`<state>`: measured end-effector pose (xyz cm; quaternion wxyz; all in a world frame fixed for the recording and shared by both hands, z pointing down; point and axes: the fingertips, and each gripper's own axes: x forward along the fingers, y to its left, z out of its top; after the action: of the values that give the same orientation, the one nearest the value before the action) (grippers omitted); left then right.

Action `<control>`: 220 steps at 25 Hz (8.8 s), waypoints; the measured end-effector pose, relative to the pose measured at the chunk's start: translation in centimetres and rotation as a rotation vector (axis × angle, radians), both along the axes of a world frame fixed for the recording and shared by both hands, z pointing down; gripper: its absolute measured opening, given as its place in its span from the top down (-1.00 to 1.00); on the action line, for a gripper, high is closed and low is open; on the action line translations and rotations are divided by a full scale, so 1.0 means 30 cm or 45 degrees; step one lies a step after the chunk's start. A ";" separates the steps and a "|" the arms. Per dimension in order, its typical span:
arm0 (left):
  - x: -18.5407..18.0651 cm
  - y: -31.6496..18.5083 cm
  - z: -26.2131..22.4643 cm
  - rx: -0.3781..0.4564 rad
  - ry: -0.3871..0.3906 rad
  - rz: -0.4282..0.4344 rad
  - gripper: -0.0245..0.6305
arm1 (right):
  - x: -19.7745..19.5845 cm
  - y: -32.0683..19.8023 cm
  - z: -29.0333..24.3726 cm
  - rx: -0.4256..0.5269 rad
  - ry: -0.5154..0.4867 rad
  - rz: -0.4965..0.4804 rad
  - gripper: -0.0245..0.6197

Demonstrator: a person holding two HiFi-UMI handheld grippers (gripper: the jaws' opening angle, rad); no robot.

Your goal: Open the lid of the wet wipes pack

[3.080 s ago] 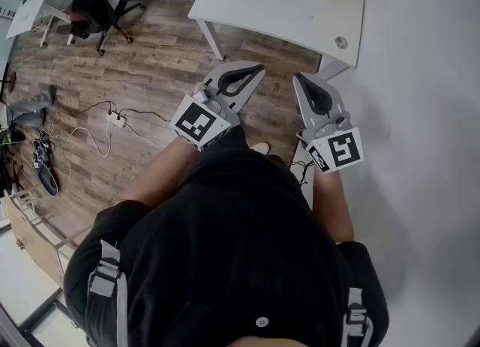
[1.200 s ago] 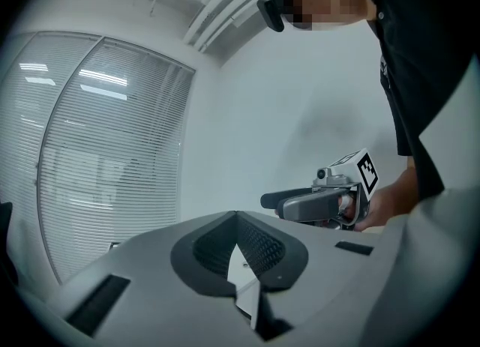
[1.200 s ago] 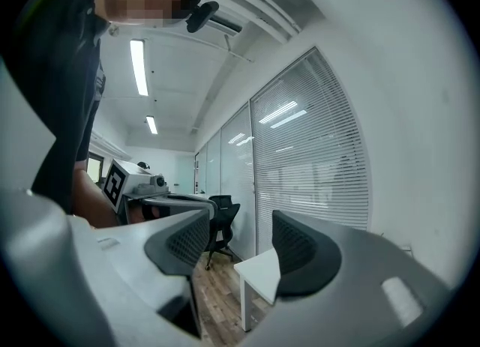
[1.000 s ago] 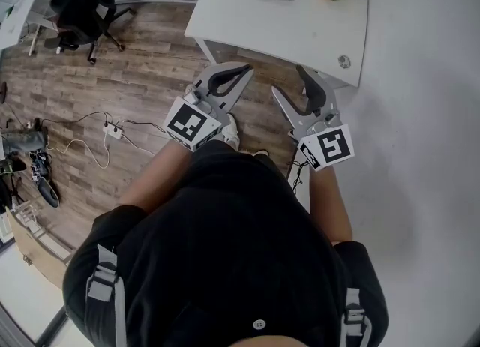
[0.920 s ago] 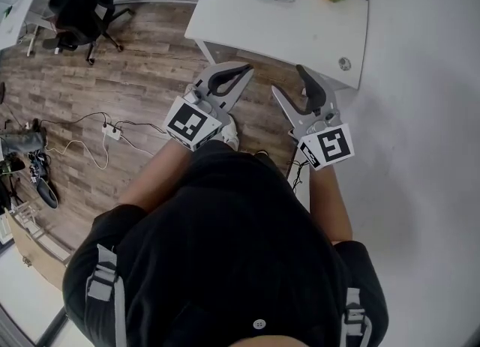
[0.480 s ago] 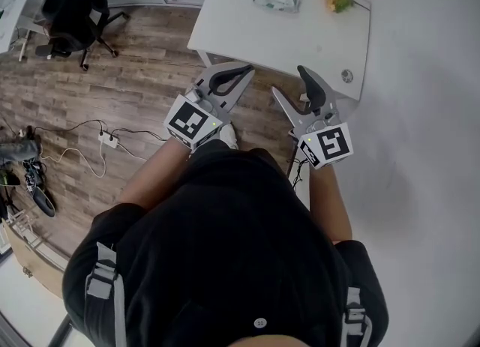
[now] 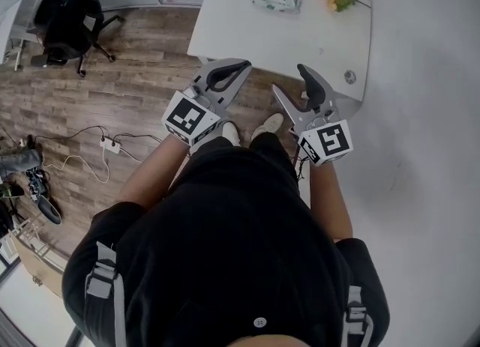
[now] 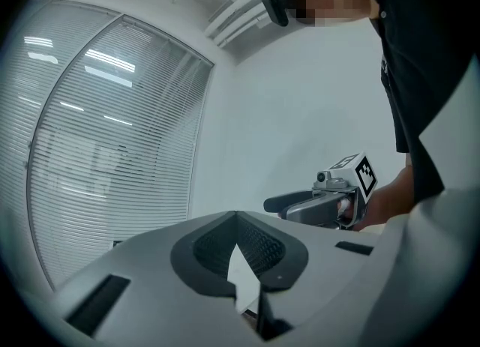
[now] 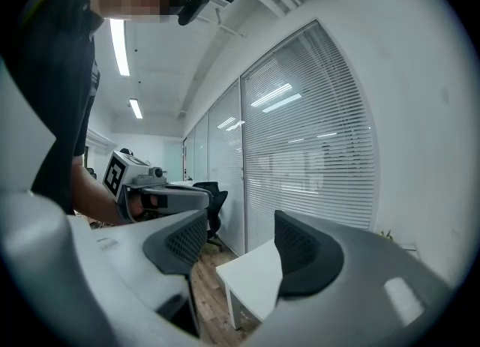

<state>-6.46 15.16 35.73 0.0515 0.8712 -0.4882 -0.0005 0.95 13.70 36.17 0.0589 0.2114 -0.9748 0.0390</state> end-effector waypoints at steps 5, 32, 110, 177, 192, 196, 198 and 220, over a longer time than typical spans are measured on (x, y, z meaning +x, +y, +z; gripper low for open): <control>-0.010 -0.065 0.004 -0.003 -0.003 -0.001 0.91 | -0.006 -0.079 0.020 -0.016 0.000 0.003 0.02; 0.072 -0.776 0.033 -0.076 -0.117 -0.181 0.91 | 0.059 -0.863 0.071 -0.071 -0.023 -0.164 0.02; -0.307 -1.393 1.320 -1.115 -0.060 -0.304 0.91 | -0.423 -1.420 1.286 -0.233 1.010 -0.433 -0.05; -0.188 -1.243 0.674 -0.524 -0.094 -0.280 0.91 | -0.219 -1.424 0.696 -0.227 0.431 -0.133 0.37; -0.056 -1.155 0.351 -0.275 -0.066 -0.275 0.91 | -0.114 -1.226 0.351 -0.104 0.129 -0.189 0.89; -0.027 -1.129 0.280 -0.220 -0.065 -0.273 0.91 | -0.085 -1.183 0.267 -0.079 0.058 -0.204 0.89; -0.016 -1.116 0.245 -0.189 -0.064 -0.272 0.91 | -0.074 -1.164 0.231 -0.061 0.033 -0.211 0.89; 0.075 -1.037 -0.003 0.017 -0.080 -0.243 0.91 | 0.010 -1.050 -0.022 0.091 -0.094 -0.242 0.89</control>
<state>-4.21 -15.94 35.64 0.0301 0.8207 -0.5702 0.0184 1.24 -17.80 35.53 0.0189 0.1185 -0.9928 0.0062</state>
